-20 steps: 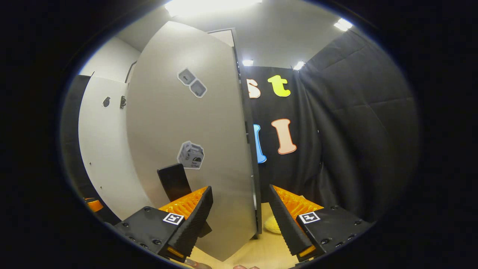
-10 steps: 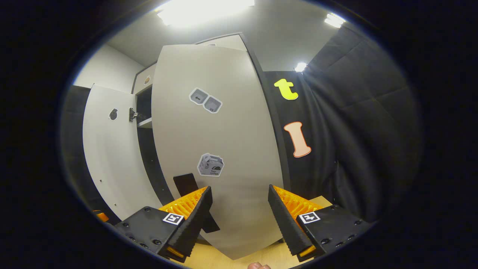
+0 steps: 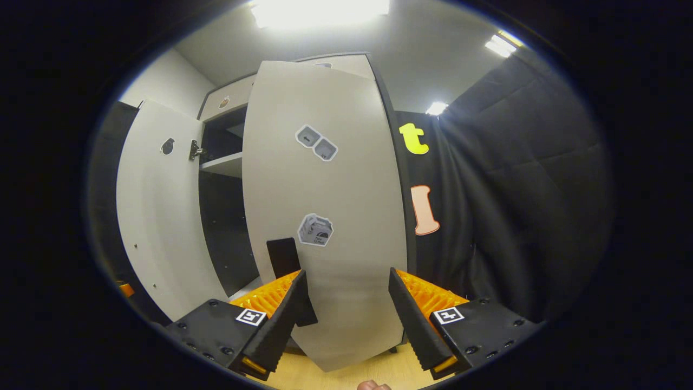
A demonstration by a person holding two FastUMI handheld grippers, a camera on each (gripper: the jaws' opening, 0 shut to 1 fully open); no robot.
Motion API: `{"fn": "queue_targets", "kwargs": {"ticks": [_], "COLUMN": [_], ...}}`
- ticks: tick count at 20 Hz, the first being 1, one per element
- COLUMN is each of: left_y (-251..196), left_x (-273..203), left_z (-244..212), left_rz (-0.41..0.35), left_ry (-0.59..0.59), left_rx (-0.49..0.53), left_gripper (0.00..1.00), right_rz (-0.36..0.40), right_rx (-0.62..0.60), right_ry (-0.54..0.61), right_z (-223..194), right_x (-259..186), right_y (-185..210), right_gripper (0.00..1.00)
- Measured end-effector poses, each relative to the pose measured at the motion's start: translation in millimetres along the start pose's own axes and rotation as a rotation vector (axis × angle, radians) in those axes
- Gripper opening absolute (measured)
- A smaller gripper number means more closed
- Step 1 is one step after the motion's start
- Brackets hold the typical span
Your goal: Grasp the bottle in the cabinet with the left hand and place it on the coaster, then close the right door with the right hand and the left door with the left hand.
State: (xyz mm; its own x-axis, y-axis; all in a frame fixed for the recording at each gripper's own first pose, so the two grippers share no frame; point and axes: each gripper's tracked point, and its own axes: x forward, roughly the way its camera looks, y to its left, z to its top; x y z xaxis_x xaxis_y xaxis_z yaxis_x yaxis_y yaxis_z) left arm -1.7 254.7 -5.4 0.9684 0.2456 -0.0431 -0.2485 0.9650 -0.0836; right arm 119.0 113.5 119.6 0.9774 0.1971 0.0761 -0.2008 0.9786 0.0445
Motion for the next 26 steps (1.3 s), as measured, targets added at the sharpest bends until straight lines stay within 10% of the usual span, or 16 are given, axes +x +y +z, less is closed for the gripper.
{"fn": "queue_targets", "kwargs": {"ticks": [26], "left_y": [-56], "left_x": [112], "left_z": [78], "left_rz": [-0.239], "left_ry": [-0.054], "left_rx": [0.095], "left_gripper": [0.98], "right_rz": [-0.242], "right_rx": [0.071], "right_ry": [0.226], "right_z": [-132], "right_x": [-87], "right_y": [-61], "right_gripper": [0.96]}}
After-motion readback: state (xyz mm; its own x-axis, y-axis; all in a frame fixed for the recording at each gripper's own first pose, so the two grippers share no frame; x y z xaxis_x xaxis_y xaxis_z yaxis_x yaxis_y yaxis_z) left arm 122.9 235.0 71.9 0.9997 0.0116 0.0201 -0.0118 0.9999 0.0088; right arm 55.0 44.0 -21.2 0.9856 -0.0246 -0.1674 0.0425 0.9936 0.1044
